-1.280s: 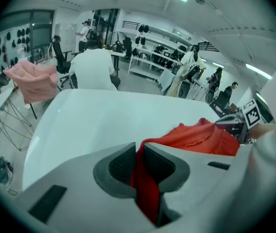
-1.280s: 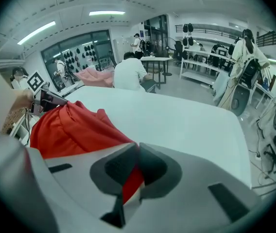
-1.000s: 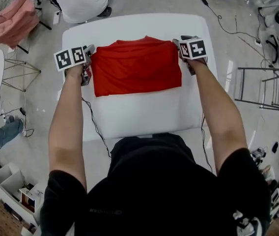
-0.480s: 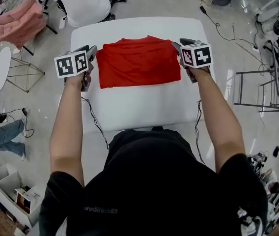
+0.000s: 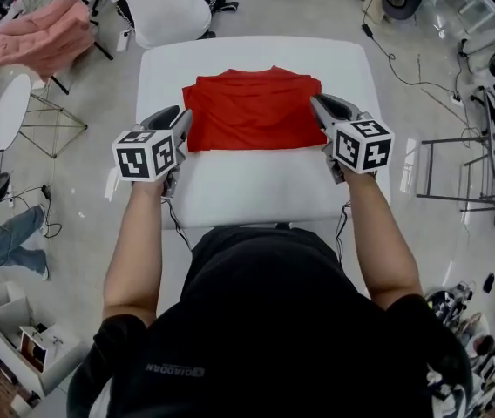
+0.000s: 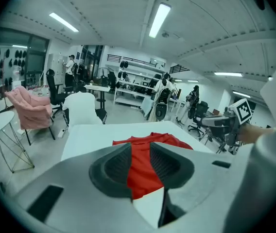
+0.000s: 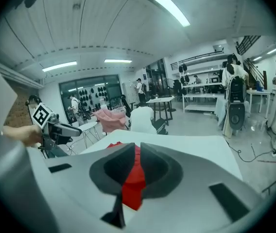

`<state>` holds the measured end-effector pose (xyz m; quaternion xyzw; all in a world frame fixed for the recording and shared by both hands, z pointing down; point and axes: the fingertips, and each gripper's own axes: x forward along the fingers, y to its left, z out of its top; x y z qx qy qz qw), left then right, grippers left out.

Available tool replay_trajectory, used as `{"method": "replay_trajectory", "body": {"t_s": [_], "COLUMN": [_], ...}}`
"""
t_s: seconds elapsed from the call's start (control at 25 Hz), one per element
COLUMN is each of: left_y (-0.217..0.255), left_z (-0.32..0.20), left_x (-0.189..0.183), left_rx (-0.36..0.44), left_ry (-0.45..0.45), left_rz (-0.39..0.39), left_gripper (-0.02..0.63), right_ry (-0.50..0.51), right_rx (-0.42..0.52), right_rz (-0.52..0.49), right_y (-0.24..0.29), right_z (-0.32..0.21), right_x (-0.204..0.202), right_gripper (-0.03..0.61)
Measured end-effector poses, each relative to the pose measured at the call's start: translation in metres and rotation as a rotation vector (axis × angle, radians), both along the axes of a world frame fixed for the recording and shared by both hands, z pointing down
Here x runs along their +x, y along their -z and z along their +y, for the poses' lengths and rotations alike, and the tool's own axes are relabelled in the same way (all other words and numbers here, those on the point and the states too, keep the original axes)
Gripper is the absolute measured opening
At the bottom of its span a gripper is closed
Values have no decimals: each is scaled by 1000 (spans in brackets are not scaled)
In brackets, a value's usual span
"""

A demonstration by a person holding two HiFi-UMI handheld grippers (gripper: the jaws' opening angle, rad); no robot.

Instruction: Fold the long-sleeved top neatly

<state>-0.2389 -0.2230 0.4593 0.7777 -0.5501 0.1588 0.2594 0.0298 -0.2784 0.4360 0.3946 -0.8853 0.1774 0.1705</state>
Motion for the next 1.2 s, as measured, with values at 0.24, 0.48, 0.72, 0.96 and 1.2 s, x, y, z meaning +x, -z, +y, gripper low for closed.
{"method": "replay_trajectory", "body": {"t_s": [0.24, 0.48, 0.72, 0.96, 1.2], "left_y": [-7, -36, -57, -65, -65], "left_z": [29, 59, 71, 73, 67], "left_x": [20, 15, 3, 0, -2], "left_rx": [-32, -82, -142, -166, -169], "left_ry": [3, 21, 55, 64, 85], "left_rz": [29, 8, -18, -38, -48], "left_gripper": [49, 14, 8, 8, 8], "right_ry": [17, 51, 73, 80, 61], "right_rx": [-38, -72, -115, -123, -125], "right_rz": [-52, -28, 4, 14, 22], "right_y": [-10, -37, -64, -71, -74], "right_z": [31, 55, 65, 57, 41], "right_x": [4, -9, -8, -7, 2], "right_gripper": [5, 5, 4, 4, 5]}}
